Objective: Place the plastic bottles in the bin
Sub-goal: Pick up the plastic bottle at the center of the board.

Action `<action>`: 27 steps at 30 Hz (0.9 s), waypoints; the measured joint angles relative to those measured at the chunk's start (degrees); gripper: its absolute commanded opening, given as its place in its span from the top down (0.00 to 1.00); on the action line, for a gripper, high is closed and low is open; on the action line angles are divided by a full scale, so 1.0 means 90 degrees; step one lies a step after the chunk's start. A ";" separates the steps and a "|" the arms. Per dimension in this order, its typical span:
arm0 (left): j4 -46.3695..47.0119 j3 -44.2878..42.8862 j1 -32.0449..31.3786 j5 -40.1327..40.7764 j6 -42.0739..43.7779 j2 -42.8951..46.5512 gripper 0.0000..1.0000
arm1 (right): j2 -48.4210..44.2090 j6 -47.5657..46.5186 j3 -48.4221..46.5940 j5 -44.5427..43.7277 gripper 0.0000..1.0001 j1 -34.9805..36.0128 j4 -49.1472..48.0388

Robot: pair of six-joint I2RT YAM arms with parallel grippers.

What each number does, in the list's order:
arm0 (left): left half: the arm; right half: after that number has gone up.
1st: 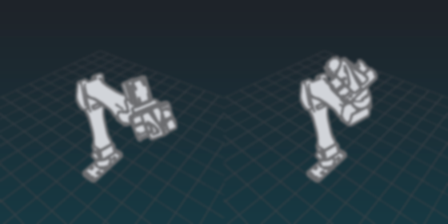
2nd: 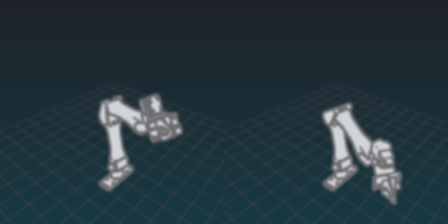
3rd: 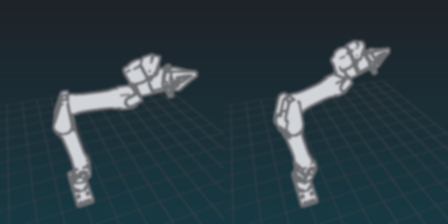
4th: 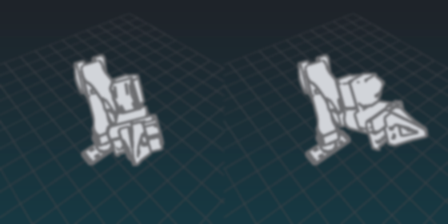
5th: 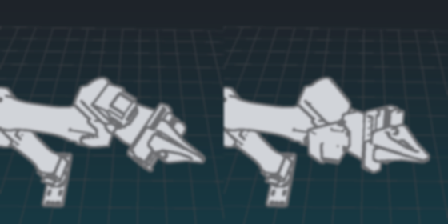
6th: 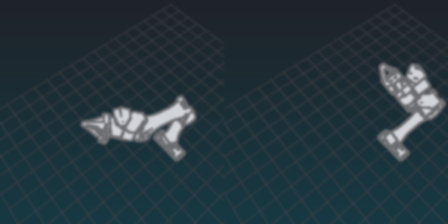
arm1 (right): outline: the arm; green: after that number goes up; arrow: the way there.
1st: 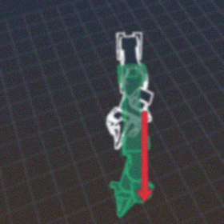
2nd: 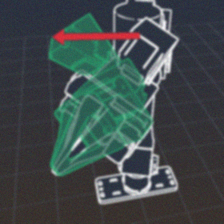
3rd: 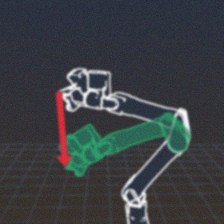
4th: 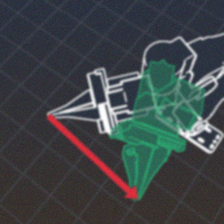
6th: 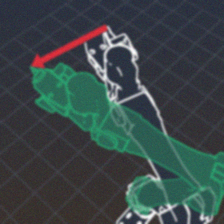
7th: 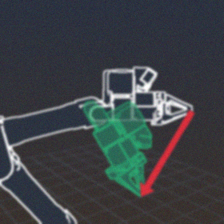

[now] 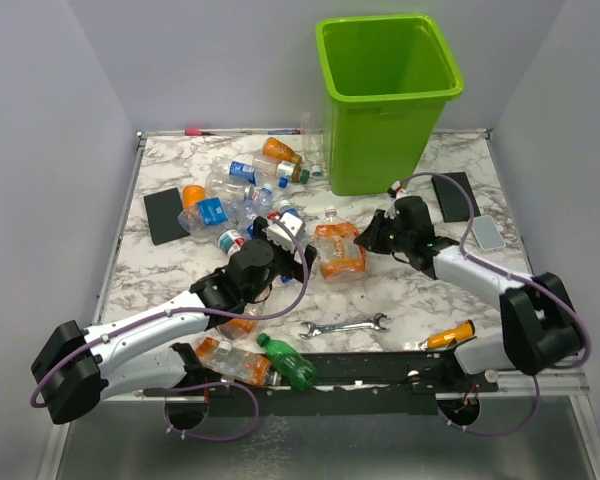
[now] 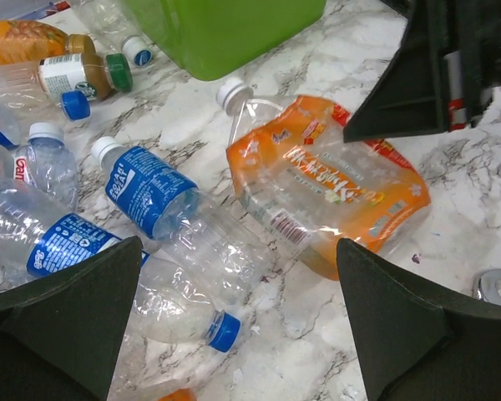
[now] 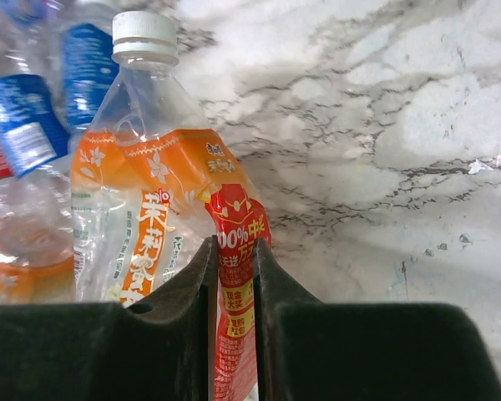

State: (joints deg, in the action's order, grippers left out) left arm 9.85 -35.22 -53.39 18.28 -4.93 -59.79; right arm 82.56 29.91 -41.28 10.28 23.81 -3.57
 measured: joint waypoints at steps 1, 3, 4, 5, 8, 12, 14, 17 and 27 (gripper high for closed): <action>0.0000 0.0000 0.0000 0.0007 -0.0022 0.0000 0.01 | -0.0257 -0.0005 0.0061 0.0002 1.00 0.0000 0.0029; 0.0002 0.0000 0.0000 0.0044 -0.0066 0.0015 0.01 | -0.0884 -0.0058 0.0160 0.0012 1.00 0.0000 0.0068; 0.0010 0.0000 0.0000 0.0063 -0.0095 0.0034 0.01 | -0.1151 -0.0083 0.0185 0.0029 1.00 0.0000 0.0070; 0.0019 0.0000 0.0000 0.0075 -0.0134 0.0058 0.01 | -0.1472 -0.0121 0.0219 0.0061 1.00 0.0000 0.0066; 0.0104 0.0007 0.0002 0.0080 -0.0335 0.0228 0.01 | -0.2448 -0.0221 0.0391 0.0236 1.00 0.0000 -0.0010; 0.0486 0.0046 0.0121 -0.0255 -0.0894 0.0641 0.01 | -0.3478 -0.0287 0.0712 0.0459 1.00 0.0000 -0.0194; 0.0704 0.0046 0.0231 -0.0510 -0.1226 0.0770 0.01 | -0.3810 -0.0287 0.0857 0.0491 1.00 0.0000 -0.0274; 0.1171 0.0039 0.0508 -0.1022 -0.1897 0.0882 0.01 | -0.4082 -0.0279 0.0986 0.0488 1.00 0.0000 -0.0321; 0.2144 -0.0080 0.0899 -0.2863 -0.3487 -0.0051 0.01 | -0.4388 0.0165 0.1214 0.0495 1.00 0.0000 -0.0906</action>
State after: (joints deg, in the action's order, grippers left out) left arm 29.15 -35.94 -45.30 -7.49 -36.32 -60.25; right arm 43.07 31.40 -30.35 14.74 23.81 -11.73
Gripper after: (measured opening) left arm 0.991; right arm 0.165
